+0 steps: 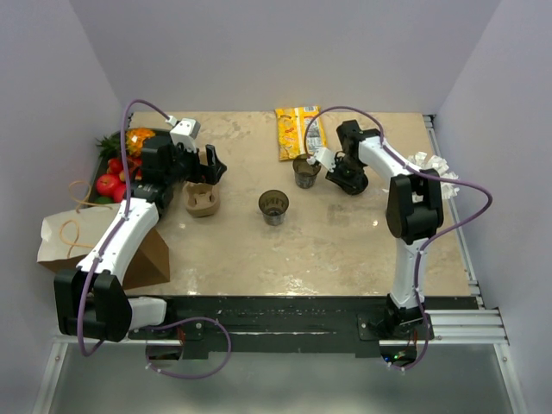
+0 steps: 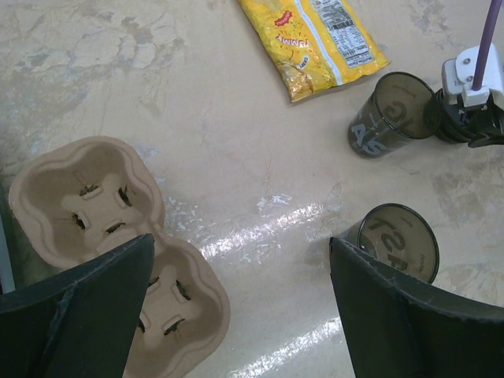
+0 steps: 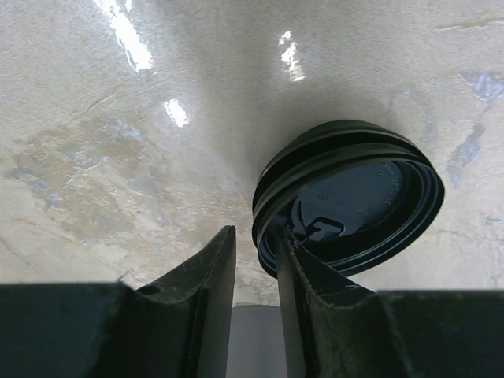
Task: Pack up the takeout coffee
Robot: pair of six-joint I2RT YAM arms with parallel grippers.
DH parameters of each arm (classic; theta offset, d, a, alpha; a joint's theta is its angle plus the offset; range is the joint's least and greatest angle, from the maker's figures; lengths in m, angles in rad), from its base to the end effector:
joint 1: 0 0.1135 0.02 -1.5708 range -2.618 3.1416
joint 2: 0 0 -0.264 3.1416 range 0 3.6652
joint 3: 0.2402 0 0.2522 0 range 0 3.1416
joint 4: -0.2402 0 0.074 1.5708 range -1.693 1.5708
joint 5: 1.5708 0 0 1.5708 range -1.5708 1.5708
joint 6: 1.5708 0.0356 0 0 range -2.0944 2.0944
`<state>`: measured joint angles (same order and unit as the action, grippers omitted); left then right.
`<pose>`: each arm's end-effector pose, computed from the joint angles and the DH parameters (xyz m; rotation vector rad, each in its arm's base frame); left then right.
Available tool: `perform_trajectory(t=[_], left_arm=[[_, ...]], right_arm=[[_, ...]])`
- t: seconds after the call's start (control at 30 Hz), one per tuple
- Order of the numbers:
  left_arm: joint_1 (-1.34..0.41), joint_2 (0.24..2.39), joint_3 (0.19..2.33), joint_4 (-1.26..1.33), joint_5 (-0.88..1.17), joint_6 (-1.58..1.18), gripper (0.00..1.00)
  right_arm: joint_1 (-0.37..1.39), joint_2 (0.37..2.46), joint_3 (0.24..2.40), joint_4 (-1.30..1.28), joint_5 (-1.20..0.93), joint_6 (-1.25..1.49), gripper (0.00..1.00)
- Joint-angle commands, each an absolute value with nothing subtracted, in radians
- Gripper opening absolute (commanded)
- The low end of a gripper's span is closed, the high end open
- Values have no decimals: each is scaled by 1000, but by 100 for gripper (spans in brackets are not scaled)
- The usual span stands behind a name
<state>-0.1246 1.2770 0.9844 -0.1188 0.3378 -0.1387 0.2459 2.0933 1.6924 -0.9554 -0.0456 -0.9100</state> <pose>0.2903 -0.0482 0.3100 0.2071 1.9815 -0.5049 0.4109 0.1048 0.1949 -1.6033 2.4450 -0.0396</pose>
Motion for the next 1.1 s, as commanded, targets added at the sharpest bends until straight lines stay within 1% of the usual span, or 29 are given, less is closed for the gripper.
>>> perform_trajectory(t=[0.0, 0.2, 0.53, 0.8, 0.9, 1.07], left_arm=[[-123, 1273, 980, -69, 357, -150, 96], [-123, 1278, 977, -61, 360, -155, 96], [-123, 1279, 970, -55, 362, -156, 96], [-123, 1284, 968, -49, 365, -161, 96], [-123, 1284, 968, -48, 367, -163, 96], [-123, 1285, 968, -46, 367, -163, 96]], right_arm=[[249, 2077, 1740, -976, -55, -920, 30], [249, 2079, 1744, -979, -54, -916, 26], [249, 2088, 1769, -1000, -54, -913, 11], [249, 2089, 1784, -1006, -55, -900, 5], [250, 2086, 1790, -1005, -60, -888, 0], [249, 2054, 1836, -1005, -41, -838, 0]])
